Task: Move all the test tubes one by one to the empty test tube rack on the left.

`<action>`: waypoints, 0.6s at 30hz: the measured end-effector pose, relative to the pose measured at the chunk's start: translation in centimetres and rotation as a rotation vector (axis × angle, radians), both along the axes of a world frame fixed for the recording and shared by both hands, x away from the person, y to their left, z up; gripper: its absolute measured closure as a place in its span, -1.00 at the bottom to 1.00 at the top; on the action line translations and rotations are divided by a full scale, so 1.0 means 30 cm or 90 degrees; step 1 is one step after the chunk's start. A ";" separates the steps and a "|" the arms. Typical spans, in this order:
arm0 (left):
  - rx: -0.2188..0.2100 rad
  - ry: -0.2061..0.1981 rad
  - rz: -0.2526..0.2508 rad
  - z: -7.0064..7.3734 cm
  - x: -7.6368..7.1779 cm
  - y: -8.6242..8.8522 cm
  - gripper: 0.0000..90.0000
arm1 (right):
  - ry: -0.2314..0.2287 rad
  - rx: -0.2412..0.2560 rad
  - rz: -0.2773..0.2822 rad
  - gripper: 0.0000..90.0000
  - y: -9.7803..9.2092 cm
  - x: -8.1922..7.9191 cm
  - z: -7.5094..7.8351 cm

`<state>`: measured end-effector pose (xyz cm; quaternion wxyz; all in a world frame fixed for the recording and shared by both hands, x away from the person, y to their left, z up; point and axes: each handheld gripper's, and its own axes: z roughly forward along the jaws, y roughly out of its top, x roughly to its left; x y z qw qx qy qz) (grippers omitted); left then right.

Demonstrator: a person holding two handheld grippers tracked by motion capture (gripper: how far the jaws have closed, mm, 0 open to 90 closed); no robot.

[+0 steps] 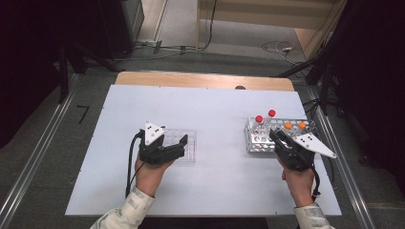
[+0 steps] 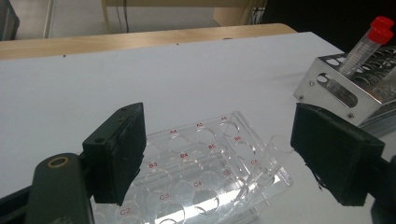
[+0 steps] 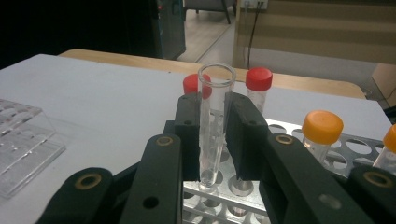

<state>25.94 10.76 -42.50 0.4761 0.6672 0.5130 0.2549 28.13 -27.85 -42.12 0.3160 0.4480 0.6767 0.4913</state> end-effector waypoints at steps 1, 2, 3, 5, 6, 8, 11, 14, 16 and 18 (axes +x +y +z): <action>0.000 -0.001 -0.001 0.000 0.000 0.001 -0.59 | -0.002 -0.002 0.001 0.62 0.002 -0.005 0.005; 0.001 -0.001 0.000 0.001 0.000 0.001 -0.59 | -0.004 -0.002 0.003 0.62 0.004 -0.010 0.009; 0.000 -0.002 0.000 0.002 -0.001 0.001 -0.59 | -0.008 -0.001 0.008 0.62 0.006 -0.015 0.014; 0.000 -0.001 0.000 0.002 -0.001 0.001 -0.59 | -0.012 0.000 0.013 0.62 0.013 -0.023 0.020; 0.000 -0.001 -0.001 0.002 -0.001 0.001 -0.59 | -0.013 0.000 0.019 0.62 0.017 -0.027 0.022; 0.000 -0.001 -0.002 0.002 -0.001 0.000 -0.59 | -0.010 -0.003 0.034 0.62 0.030 -0.034 0.022; -0.001 -0.003 -0.003 0.003 -0.003 -0.001 -0.59 | -0.003 -0.002 0.057 0.62 0.055 -0.043 0.015; -0.003 -0.004 -0.005 0.006 -0.005 -0.003 -0.59 | 0.004 -0.008 0.084 0.63 0.090 -0.056 0.002; -0.004 -0.004 -0.007 0.008 -0.008 -0.005 -0.59 | 0.006 -0.014 0.102 0.63 0.114 -0.065 -0.006; -0.004 -0.006 -0.008 0.010 -0.010 -0.007 -0.59 | 0.006 -0.017 0.118 0.63 0.136 -0.074 -0.011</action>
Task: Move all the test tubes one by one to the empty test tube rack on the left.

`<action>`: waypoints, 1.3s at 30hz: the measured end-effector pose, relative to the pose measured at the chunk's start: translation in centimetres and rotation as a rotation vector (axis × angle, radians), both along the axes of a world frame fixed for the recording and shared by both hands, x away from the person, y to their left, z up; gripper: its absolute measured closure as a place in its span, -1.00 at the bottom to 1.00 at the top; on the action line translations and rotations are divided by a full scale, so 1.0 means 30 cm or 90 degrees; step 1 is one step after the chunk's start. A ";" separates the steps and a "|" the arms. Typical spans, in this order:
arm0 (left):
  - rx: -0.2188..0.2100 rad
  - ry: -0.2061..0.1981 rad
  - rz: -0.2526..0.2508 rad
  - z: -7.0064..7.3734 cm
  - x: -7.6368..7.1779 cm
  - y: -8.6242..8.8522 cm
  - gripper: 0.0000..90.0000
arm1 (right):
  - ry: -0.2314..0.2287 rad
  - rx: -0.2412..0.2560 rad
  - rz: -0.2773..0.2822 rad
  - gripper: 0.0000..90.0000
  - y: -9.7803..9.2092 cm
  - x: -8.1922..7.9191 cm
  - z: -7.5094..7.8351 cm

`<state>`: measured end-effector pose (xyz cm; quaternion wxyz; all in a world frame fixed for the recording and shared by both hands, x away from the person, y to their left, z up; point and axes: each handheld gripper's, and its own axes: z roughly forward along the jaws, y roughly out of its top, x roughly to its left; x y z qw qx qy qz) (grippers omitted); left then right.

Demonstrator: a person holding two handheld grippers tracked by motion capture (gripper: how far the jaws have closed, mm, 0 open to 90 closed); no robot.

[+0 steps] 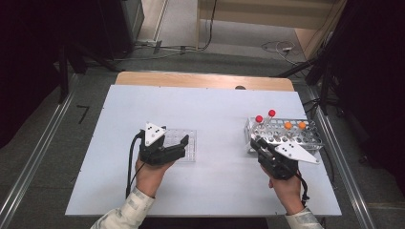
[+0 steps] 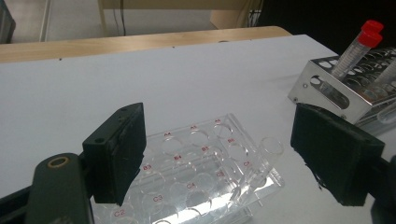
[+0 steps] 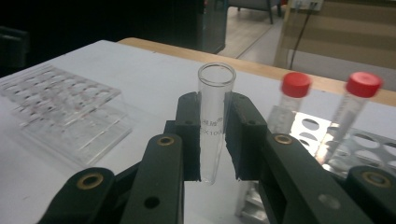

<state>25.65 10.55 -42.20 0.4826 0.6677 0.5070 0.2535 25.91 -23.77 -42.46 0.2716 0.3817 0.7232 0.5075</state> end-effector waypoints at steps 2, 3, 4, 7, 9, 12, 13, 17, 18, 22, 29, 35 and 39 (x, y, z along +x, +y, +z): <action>0.000 -0.001 -0.003 0.004 -0.004 -0.002 -0.58 | 0.003 0.000 0.014 0.63 0.018 -0.007 -0.005; -0.002 -0.002 -0.006 0.006 -0.006 -0.004 -0.58 | 0.005 0.001 0.019 0.63 0.027 -0.011 -0.008; -0.003 -0.003 -0.007 0.009 -0.008 -0.007 -0.58 | 0.008 0.002 0.025 0.63 0.035 -0.014 -0.011; -0.005 -0.007 -0.015 0.016 -0.016 -0.017 -0.58 | 0.017 0.000 0.045 0.63 0.060 -0.021 -0.025; -0.005 -0.010 -0.026 0.020 -0.022 -0.026 -0.58 | 0.022 -0.003 0.057 0.63 0.079 -0.024 -0.037; -0.005 -0.012 -0.039 0.027 -0.031 -0.041 -0.57 | 0.031 -0.008 0.074 0.63 0.108 -0.030 -0.054; -0.005 -0.014 -0.043 0.029 -0.034 -0.046 -0.57 | 0.035 -0.007 0.078 0.63 0.118 -0.032 -0.059; -0.005 -0.013 -0.064 0.035 -0.046 -0.068 -0.56 | 0.046 -0.008 0.099 0.63 0.153 -0.034 -0.082; -0.005 -0.015 -0.068 0.035 -0.049 -0.074 -0.56 | 0.048 -0.009 0.103 0.63 0.160 -0.035 -0.086; -0.002 -0.012 -0.091 0.033 -0.061 -0.105 -0.56 | 0.050 -0.011 0.117 0.63 0.187 -0.041 -0.093; -0.001 -0.007 -0.131 0.023 -0.078 -0.175 -0.53 | 0.055 -0.020 0.141 0.63 0.231 -0.051 -0.105; -0.002 -0.013 -0.181 0.014 -0.097 -0.215 -0.24 | 0.055 -0.029 0.161 0.63 0.264 -0.066 -0.112; -0.002 -0.011 -0.203 0.008 -0.101 -0.229 0.00 | 0.053 -0.034 0.170 0.63 0.282 -0.075 -0.116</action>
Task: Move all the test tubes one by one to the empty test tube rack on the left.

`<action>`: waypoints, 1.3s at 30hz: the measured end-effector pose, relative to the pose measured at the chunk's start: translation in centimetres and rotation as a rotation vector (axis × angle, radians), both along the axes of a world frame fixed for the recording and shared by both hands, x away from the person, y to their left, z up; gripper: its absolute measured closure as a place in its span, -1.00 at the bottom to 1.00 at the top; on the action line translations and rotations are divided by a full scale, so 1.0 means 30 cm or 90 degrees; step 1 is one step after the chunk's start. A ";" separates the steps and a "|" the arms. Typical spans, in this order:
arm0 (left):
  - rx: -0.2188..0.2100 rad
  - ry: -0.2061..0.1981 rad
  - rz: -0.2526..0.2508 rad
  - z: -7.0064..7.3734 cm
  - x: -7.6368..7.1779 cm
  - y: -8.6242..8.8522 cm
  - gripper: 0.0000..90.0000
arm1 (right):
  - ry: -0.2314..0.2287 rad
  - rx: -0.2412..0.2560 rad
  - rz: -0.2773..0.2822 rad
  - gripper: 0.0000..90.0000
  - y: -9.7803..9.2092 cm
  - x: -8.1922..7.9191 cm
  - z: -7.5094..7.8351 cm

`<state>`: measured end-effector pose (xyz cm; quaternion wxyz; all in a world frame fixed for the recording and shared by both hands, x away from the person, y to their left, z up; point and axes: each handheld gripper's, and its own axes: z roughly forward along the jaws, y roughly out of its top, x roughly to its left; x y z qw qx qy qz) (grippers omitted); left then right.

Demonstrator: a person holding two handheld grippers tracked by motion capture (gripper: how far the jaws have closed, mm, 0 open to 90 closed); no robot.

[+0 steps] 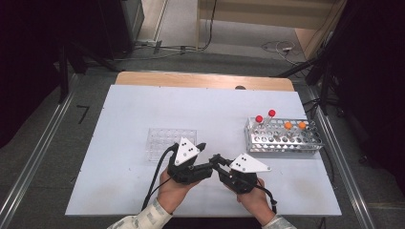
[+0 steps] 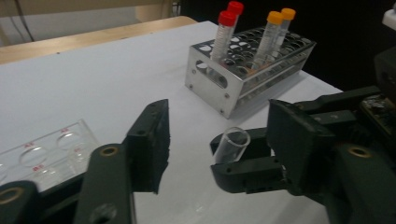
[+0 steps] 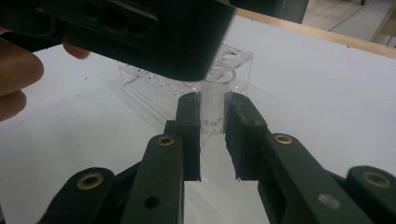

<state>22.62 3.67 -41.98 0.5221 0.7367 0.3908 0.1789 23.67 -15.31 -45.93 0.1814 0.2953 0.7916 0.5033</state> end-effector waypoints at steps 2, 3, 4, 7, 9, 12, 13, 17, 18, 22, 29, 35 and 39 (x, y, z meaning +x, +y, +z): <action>0.008 0.003 -0.008 -0.004 0.000 -0.003 0.07 | 0.000 -0.001 0.003 0.63 0.006 -0.002 -0.001; 0.012 0.003 -0.009 -0.006 0.000 -0.005 0.12 | 0.002 -0.002 0.003 0.63 0.007 -0.004 -0.001; 0.013 0.004 -0.012 -0.007 0.000 -0.006 0.17 | 0.001 -0.002 0.003 0.63 0.008 -0.005 -0.001; 0.021 0.008 -0.019 -0.012 0.001 -0.011 0.32 | -0.002 0.000 0.003 0.63 0.008 -0.007 0.000; 0.027 0.009 -0.021 -0.015 0.001 -0.014 0.41 | -0.004 0.000 0.003 0.63 0.008 -0.008 0.001; 0.032 0.010 -0.026 -0.018 0.002 -0.016 0.50 | -0.006 0.000 0.003 0.63 0.009 -0.009 0.001; 0.032 0.011 -0.027 -0.018 0.002 -0.017 0.53 | -0.008 0.000 0.003 0.63 0.008 -0.009 0.001; 0.035 0.012 -0.031 -0.020 0.003 -0.018 0.63 | -0.010 0.000 0.003 0.63 0.008 -0.009 0.002; 0.036 0.012 -0.031 -0.021 0.003 -0.018 0.63 | -0.009 0.000 0.003 0.63 0.008 -0.010 0.002; 0.036 0.010 -0.027 -0.019 0.003 -0.016 0.68 | -0.009 -0.001 0.003 0.63 0.009 -0.011 0.001; 0.026 0.006 -0.021 -0.002 0.004 0.005 0.70 | -0.001 0.001 0.014 0.22 0.007 -0.009 0.004; 0.008 0.002 -0.011 0.027 0.005 0.048 0.70 | 0.018 -0.008 0.021 -0.20 -0.002 -0.004 0.007; 0.007 0.003 -0.002 0.036 0.007 0.079 0.70 | 0.018 -0.017 0.026 -0.26 -0.013 -0.009 0.007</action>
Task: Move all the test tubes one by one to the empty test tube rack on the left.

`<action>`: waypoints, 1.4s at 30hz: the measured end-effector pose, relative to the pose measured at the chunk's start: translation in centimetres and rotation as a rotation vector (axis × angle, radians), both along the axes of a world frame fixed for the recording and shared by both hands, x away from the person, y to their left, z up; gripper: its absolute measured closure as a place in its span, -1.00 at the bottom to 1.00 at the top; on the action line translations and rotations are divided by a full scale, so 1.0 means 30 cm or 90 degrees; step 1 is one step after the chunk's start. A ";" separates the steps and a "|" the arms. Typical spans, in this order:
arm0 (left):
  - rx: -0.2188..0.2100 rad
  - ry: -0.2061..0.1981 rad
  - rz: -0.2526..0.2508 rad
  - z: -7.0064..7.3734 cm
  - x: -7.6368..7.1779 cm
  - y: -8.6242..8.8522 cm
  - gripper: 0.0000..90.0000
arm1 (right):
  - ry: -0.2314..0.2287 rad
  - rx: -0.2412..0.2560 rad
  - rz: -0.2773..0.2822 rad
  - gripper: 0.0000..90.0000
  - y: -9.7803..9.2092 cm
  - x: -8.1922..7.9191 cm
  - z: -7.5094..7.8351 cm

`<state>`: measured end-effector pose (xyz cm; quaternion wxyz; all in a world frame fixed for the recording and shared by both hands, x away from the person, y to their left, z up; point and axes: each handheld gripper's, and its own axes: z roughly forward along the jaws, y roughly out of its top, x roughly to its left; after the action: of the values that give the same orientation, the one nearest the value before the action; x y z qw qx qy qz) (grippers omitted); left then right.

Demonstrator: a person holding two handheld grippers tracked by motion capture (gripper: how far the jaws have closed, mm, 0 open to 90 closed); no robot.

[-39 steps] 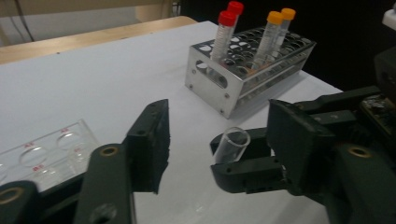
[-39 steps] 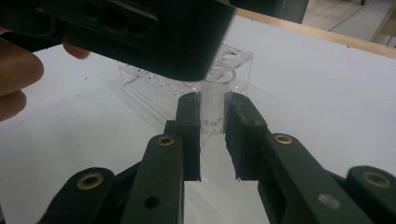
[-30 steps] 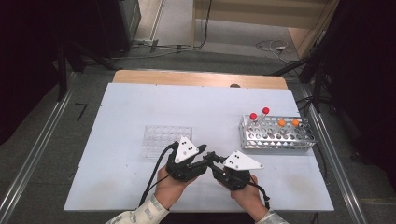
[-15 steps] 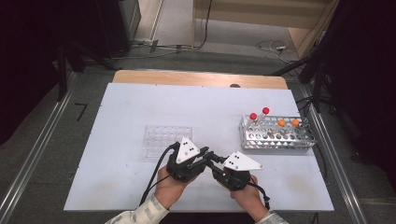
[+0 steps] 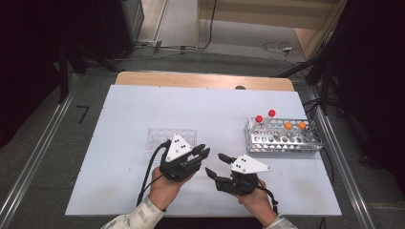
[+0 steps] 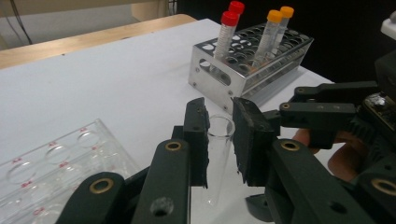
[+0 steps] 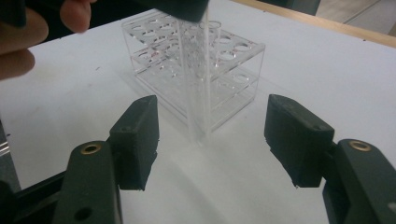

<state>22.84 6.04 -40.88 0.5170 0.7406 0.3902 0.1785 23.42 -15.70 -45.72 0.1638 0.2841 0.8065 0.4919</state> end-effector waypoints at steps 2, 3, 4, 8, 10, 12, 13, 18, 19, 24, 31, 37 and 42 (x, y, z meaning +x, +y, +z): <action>-0.003 -0.001 0.005 0.006 0.000 0.014 0.70 | 0.004 0.000 0.001 -0.28 -0.004 -0.003 0.000; -0.005 -0.002 0.008 0.009 0.000 0.022 0.70 | 0.005 -0.003 0.002 -0.30 -0.007 -0.004 0.001; -0.008 -0.002 0.011 0.013 0.000 0.028 0.70 | 0.004 -0.006 0.003 -0.33 -0.010 -0.005 0.001; -0.015 -0.005 0.021 0.031 -0.003 0.055 0.70 | 0.009 -0.013 -0.005 -0.41 -0.028 -0.005 0.001; -0.018 -0.003 0.026 0.040 -0.004 0.069 0.70 | 0.014 -0.016 -0.014 -0.42 -0.041 -0.001 0.001; -0.018 -0.006 0.035 0.051 -0.006 0.083 0.70 | 0.013 -0.017 -0.021 -0.44 -0.057 0.004 0.002; -0.018 -0.005 0.038 0.057 -0.006 0.091 0.70 | 0.013 -0.016 -0.026 -0.44 -0.064 0.006 0.003; -0.023 -0.011 0.054 0.073 -0.001 0.125 0.70 | 0.016 -0.010 -0.036 -0.46 -0.085 0.015 0.006; -0.022 -0.011 0.058 0.073 0.001 0.131 0.70 | 0.016 -0.010 -0.038 -0.47 -0.087 0.017 0.006; -0.028 -0.020 0.086 0.080 0.012 0.158 0.70 | 0.023 -0.011 -0.040 -0.50 -0.087 0.020 0.003; -0.019 -0.031 0.109 0.080 0.035 0.170 0.70 | 0.032 -0.016 -0.047 -0.53 -0.088 0.026 0.000; -0.003 -0.031 0.124 0.065 0.059 0.170 0.70 | 0.033 -0.015 -0.051 -0.53 -0.089 0.027 -0.001; 0.005 -0.032 0.126 0.057 0.067 0.166 0.70 | 0.033 -0.015 -0.053 -0.53 -0.092 0.031 -0.001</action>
<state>24.85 11.01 -39.17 0.5034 0.6958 0.4477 0.2488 24.33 -18.47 -45.76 0.1665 0.3282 0.8035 0.4678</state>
